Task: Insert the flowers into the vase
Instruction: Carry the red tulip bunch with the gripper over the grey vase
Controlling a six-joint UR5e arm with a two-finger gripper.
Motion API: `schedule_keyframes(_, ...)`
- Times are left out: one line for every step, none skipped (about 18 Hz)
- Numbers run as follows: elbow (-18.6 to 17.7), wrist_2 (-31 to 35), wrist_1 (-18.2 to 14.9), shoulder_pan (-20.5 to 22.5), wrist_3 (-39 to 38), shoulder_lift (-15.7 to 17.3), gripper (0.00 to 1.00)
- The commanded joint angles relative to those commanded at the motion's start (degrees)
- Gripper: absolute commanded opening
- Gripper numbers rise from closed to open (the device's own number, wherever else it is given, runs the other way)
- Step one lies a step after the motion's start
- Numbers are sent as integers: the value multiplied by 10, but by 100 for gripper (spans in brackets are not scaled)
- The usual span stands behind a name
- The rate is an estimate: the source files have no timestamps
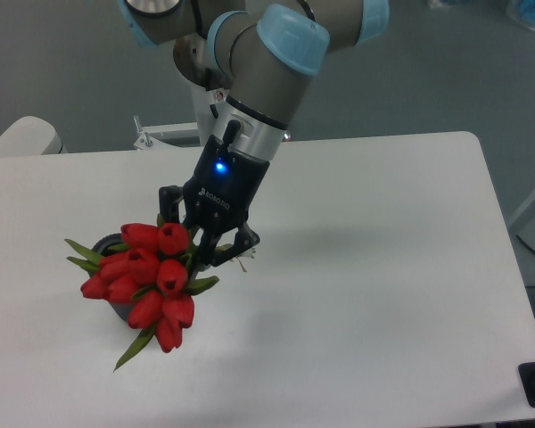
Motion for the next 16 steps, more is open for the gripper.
schedule_keyframes(-1, 1, 1, 0, 0, 0, 21)
schedule_keyframes(-3, 2, 3, -1, -1, 1, 21)
schedule_keyframes(-4, 2, 3, -2, -1, 1, 21)
schedule_keyframes(-4, 2, 3, -2, -2, 1, 21)
schedule_keyframes(-3, 1, 3, -2, -3, 0, 21)
schedule_keyframes(-2, 2, 3, -4, -5, 0, 21)
schedule_keyframes(-3, 1, 4, -8, -7, -1, 21)
schedule_keyframes(-3, 1, 4, -10, -8, 0, 21)
schedule_keyframes(-4, 1, 4, -10, -8, 0, 21)
schedule_keyframes(-4, 1, 4, -11, -11, 0, 21)
schedule_keyframes(-4, 1, 4, -15, -11, -1, 21)
schedule_keyframes(-6, 1, 3, -18, -11, -1, 21)
schedule_keyframes(-9, 1, 4, -18, -13, 0, 21)
schedule_keyframes(-9, 1, 4, -18, -14, 0, 21)
schedule_keyframes(-9, 1, 4, -19, -14, -1, 21)
schedule_keyframes(-7, 1, 4, -19, -15, -1, 21)
